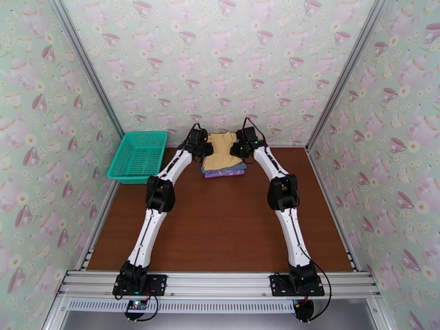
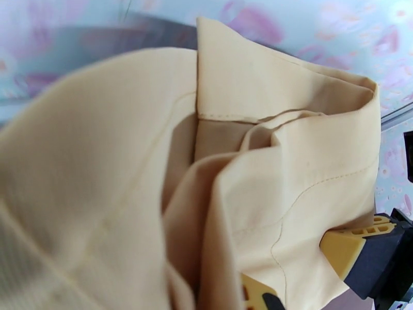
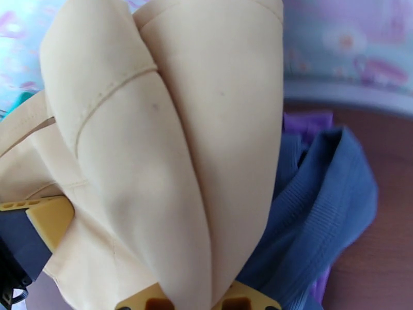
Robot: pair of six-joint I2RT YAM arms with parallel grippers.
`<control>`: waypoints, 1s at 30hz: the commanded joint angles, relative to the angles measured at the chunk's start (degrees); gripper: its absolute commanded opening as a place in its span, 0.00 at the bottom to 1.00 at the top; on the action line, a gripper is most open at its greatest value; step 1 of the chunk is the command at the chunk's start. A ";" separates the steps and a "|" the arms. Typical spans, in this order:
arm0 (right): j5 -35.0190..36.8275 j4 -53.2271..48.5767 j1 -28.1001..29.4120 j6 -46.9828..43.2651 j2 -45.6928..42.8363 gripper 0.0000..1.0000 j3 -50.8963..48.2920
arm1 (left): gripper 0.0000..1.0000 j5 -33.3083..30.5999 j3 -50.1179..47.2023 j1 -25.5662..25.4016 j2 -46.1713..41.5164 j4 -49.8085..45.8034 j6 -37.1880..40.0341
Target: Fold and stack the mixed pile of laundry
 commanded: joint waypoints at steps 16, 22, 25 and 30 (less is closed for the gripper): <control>9.73 7.06 -3.02 -4.68 -30.30 1.00 -26.83 | 1.00 -4.76 -26.32 2.51 -27.52 21.30 7.35; 18.94 23.22 -3.20 -10.80 -63.68 1.00 -66.68 | 1.00 -18.76 -65.92 2.64 -61.93 36.14 16.24; 29.25 35.05 -3.20 -12.94 -78.94 1.00 -87.27 | 1.00 -26.57 -85.08 3.46 -76.24 41.64 20.73; 39.48 60.74 -3.92 -19.72 -94.65 1.00 -117.62 | 1.00 -34.54 -113.50 6.42 -92.51 54.44 25.47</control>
